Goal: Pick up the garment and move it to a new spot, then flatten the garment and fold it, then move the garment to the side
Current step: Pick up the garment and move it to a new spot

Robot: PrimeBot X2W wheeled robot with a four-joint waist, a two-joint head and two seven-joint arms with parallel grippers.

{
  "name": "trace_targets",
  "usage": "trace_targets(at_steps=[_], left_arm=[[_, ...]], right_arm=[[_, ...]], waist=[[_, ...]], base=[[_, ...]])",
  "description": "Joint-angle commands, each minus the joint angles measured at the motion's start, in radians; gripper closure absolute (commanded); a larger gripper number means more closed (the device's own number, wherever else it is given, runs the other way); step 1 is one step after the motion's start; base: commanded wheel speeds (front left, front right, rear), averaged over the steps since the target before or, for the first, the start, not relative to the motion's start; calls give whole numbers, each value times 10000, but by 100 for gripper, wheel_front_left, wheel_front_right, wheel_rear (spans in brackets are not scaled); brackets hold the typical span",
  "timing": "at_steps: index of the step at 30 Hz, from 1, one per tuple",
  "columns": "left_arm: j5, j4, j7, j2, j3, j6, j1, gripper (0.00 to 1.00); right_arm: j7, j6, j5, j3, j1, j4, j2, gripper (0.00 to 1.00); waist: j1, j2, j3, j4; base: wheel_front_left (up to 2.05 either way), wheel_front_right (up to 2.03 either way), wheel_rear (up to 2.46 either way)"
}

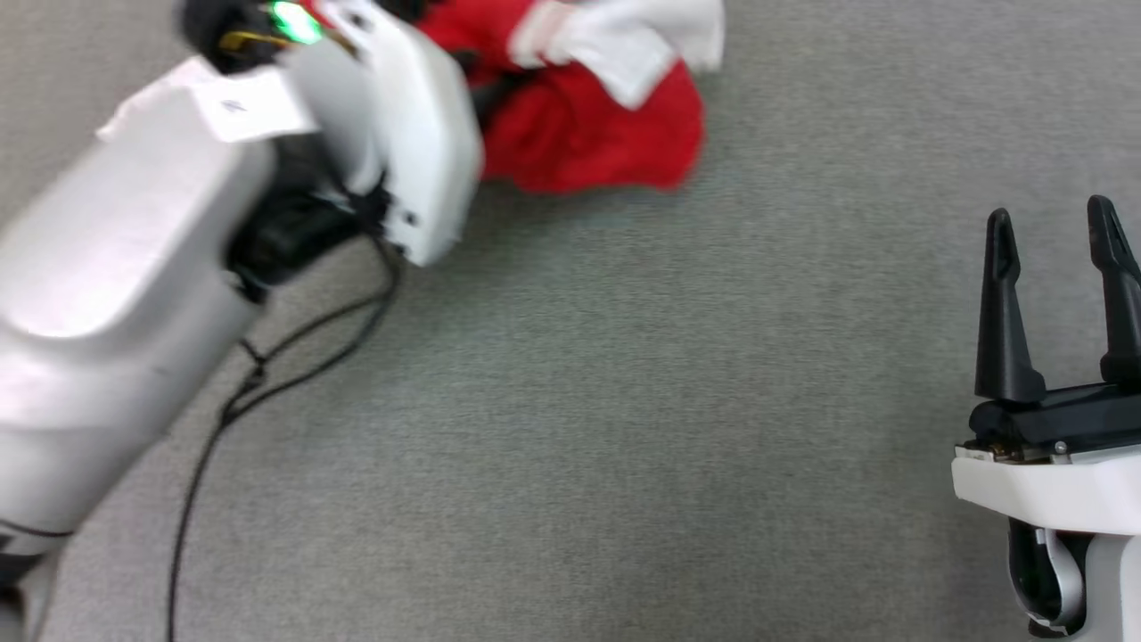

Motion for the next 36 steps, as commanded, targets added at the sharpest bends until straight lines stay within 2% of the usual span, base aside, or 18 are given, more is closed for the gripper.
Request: trace_targets(at_steps=[1,7,12,16,19,25,26,27,31,36], left_arm=[[61,28,-172,-335,-335,1,-199,100],[-7,447,-838,-1637,-1999,1,-270,100],[-11,909,-1451,-2511,-3351,1,235,100],[171,1034,-1554,-3196,-3714,0,1015,100],[585,872,-1143,-3621,-3747,0,1873,100],[1160,656,-802,-3918,-3743,0,2775,100],[1215,651,-941,-3953,-3739,0,2827,67],[1228,672,-1199,-3963,-3731,0,2804,0],[1207,887,-2283,-3963,-3731,1,2586,0],[952,1219,-3721,-3679,-3562,1,2605,0]], right_arm=[[-17,-3,89,-64,65,19,14,0],[-17,-3,308,-159,-8,26,14,0],[-17,-3,398,-219,-1,53,14,0],[-17,-3,408,-268,67,89,13,0],[-17,-3,394,-260,92,115,14,0],[-17,-3,266,-302,167,196,13,0],[-17,-3,256,-325,225,219,13,0],[-17,-3,237,-333,285,237,14,0],[-17,-3,130,-383,495,344,13,0],[-17,-3,49,-482,851,461,13,0]], waist=[[1,-1,-11,-388],[1,-1,100,-881],[1,-1,162,-1097],[1,-1,161,-1150],[1,-1,136,-1155],[1,-1,-73,-1018],[1,-1,-153,-960],[1,-1,-235,-903],[1,-1,-702,-647],[1,-1,-1398,-362]], base=[[0,0,0],[0,0,0],[0,0,0],[0,0,0],[0,0,0],[0,0,0],[0,0,0],[0,0,0],[0,0,0],[0,0,0]])
